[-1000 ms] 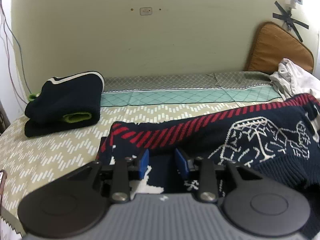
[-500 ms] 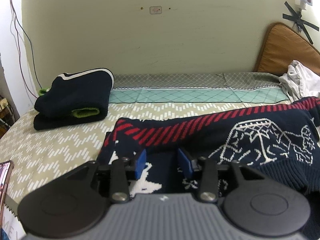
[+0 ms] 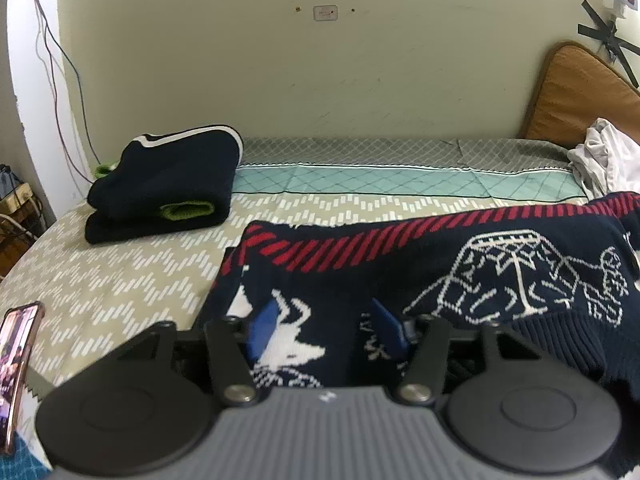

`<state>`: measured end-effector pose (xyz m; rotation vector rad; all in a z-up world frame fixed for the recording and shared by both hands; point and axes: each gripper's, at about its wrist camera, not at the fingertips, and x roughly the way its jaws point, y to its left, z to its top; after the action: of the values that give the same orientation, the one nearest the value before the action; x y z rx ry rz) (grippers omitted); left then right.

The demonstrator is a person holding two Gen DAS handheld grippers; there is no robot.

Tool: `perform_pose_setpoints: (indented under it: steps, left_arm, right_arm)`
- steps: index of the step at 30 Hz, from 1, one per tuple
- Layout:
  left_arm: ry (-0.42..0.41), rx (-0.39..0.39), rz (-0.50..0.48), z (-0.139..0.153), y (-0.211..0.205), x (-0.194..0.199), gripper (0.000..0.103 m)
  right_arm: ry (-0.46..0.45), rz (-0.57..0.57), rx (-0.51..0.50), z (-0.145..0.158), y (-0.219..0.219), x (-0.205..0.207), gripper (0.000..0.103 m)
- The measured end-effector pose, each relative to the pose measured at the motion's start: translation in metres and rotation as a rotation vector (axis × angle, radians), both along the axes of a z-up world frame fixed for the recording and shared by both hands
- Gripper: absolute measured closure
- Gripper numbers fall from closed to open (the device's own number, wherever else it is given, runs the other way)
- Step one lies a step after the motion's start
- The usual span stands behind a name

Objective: Fold small clothes

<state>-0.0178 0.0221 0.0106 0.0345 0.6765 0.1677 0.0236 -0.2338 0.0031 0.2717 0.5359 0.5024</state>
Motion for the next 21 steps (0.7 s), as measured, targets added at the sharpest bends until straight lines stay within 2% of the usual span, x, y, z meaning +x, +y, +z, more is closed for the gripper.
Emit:
perform_pose_setpoints:
  steps: [9,21]
  left_arm:
    - [0.012,0.032,0.023,0.002,-0.005,-0.011,0.029]
    - [0.031,0.038,0.03,0.003,-0.007,-0.012,0.021]
  right_arm:
    - [0.0,0.002,0.001,0.0,-0.001,0.0,0.051]
    - [-0.001,0.001,0.001,0.0,0.0,0.0,0.051]
